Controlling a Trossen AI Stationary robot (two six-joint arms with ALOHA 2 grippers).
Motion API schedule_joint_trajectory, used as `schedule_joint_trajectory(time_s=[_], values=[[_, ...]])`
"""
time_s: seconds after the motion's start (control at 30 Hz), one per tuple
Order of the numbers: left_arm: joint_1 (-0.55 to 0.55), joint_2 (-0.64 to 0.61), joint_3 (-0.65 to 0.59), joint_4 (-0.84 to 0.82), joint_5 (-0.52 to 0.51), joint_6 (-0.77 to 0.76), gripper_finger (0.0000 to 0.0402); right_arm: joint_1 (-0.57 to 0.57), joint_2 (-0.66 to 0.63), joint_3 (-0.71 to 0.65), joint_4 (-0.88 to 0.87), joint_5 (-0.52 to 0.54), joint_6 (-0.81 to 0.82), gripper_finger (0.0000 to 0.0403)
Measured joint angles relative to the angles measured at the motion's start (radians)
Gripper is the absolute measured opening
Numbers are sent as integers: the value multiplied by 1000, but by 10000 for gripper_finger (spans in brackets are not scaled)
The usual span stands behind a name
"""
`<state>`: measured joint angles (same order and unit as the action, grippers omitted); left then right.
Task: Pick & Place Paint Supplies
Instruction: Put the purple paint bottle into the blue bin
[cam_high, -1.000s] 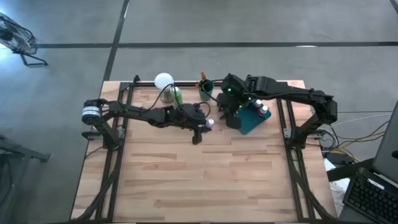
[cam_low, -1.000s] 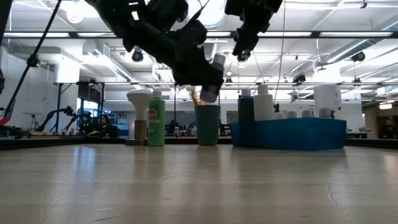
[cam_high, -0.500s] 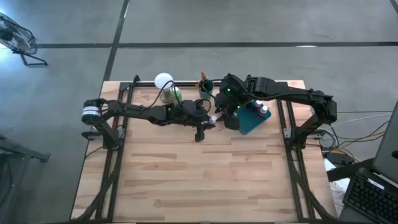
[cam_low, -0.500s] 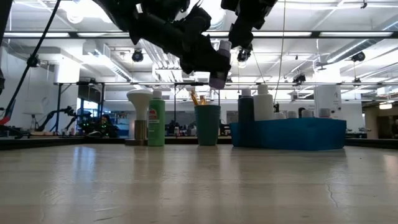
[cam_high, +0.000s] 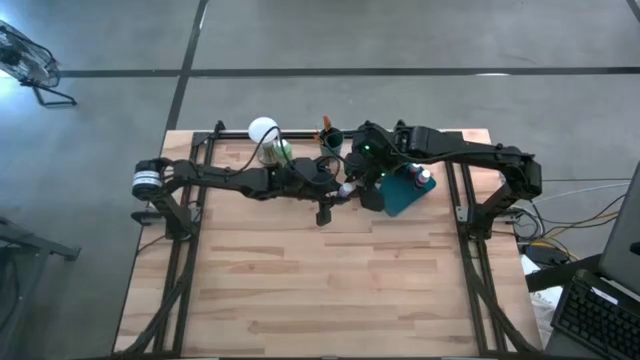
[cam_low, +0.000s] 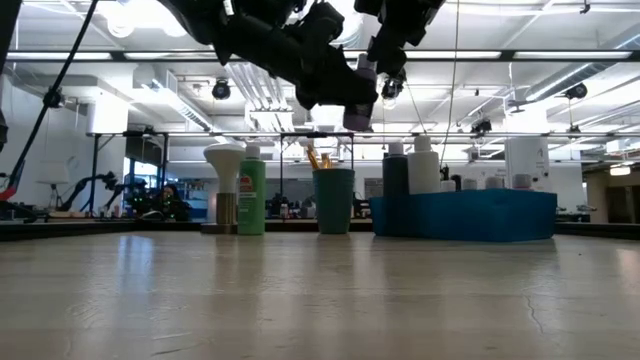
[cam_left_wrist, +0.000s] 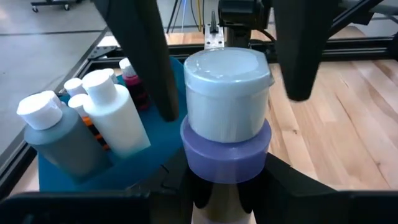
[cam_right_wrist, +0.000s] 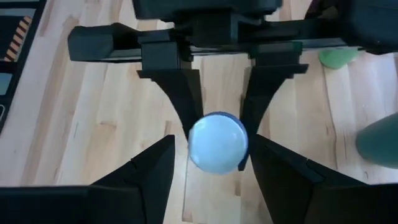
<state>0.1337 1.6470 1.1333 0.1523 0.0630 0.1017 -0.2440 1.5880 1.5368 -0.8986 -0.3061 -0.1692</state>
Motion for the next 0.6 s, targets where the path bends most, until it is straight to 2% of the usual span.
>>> schedule_joint_trajectory(time_s=[0.6], values=[[0, 2, 0, -10, 1, -6, 114, 9, 35, 0, 38, 0, -1, 155]])
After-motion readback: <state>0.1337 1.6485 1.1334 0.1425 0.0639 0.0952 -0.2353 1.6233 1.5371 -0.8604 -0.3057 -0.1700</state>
